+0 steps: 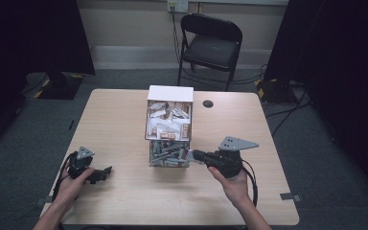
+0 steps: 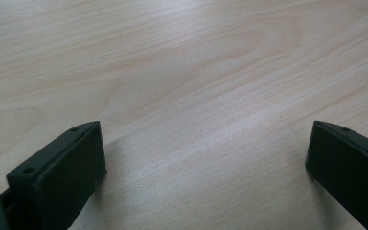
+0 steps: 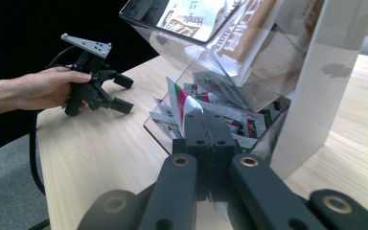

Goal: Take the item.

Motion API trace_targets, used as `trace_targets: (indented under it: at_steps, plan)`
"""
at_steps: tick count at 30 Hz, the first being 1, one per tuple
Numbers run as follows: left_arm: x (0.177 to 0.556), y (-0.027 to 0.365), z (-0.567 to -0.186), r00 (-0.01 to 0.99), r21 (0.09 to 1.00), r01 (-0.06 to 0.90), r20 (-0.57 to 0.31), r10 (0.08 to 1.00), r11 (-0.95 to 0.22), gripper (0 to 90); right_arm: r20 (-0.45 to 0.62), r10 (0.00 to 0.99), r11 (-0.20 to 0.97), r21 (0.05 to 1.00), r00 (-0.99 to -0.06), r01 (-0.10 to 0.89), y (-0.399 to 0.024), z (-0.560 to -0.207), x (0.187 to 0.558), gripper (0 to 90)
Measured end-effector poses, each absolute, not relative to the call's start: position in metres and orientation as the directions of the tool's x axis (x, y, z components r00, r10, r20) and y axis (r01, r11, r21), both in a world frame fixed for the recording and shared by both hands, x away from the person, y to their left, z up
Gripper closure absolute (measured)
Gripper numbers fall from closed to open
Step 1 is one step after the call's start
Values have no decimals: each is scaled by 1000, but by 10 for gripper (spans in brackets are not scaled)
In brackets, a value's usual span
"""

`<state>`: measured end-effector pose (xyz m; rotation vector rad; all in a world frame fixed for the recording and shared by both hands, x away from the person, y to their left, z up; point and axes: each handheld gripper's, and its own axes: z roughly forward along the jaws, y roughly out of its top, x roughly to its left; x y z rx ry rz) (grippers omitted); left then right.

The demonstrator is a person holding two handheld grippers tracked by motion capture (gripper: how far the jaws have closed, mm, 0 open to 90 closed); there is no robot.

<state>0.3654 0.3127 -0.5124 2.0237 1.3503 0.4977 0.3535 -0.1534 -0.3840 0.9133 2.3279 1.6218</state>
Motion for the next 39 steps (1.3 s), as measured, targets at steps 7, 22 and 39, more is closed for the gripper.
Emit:
trace_targets:
  at_steps: [7, 22, 39]
  plan:
    - [365, 313, -512, 398, 694, 671, -40, 916, -261, 0, 195, 583, 231, 891, -789, 390, -162, -382, 357, 900]
    - [365, 313, -512, 399, 694, 671, -40, 916, -261, 0, 191, 634, 213, 888, -750, 406, -183, -382, 366, 900]
    - [365, 313, -512, 399, 694, 671, -40, 916, -261, 0, 209, 718, 198, 853, -664, 483, -199, -405, 412, 900]
